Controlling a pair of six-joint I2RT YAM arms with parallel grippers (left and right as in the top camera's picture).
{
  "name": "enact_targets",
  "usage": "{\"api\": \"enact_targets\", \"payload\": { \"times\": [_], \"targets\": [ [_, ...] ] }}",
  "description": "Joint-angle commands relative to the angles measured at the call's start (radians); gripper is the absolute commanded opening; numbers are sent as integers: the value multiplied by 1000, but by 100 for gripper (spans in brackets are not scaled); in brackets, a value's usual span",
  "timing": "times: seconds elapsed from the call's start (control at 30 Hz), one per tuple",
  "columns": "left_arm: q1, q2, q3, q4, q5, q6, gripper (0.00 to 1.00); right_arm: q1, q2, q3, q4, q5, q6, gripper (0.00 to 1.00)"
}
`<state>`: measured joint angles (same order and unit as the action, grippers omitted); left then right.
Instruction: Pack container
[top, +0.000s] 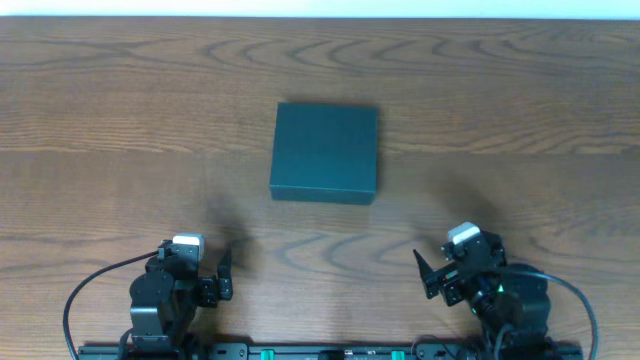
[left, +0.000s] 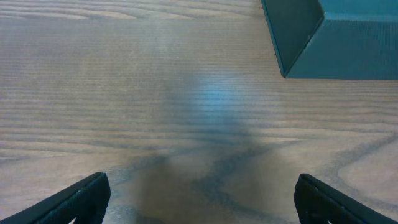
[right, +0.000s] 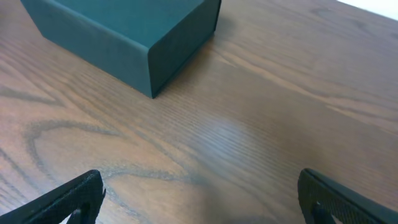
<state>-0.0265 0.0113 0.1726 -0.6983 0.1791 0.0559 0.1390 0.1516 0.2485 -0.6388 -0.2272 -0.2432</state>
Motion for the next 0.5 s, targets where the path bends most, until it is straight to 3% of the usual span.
{"api": "enact_targets", "payload": {
  "times": [0.0,0.17,0.47],
  "targets": [
    [6,-8,-8,-3,-3,-4,95,6,-61,-35,3,6,-12,99],
    [6,-8,-8,-3,-3,-4,95,6,-148,-67,-20,5,-11,99],
    [6,-8,-8,-3,-3,-4,95,19,-146,-85,-49,3,-12,99]
  ]
}}
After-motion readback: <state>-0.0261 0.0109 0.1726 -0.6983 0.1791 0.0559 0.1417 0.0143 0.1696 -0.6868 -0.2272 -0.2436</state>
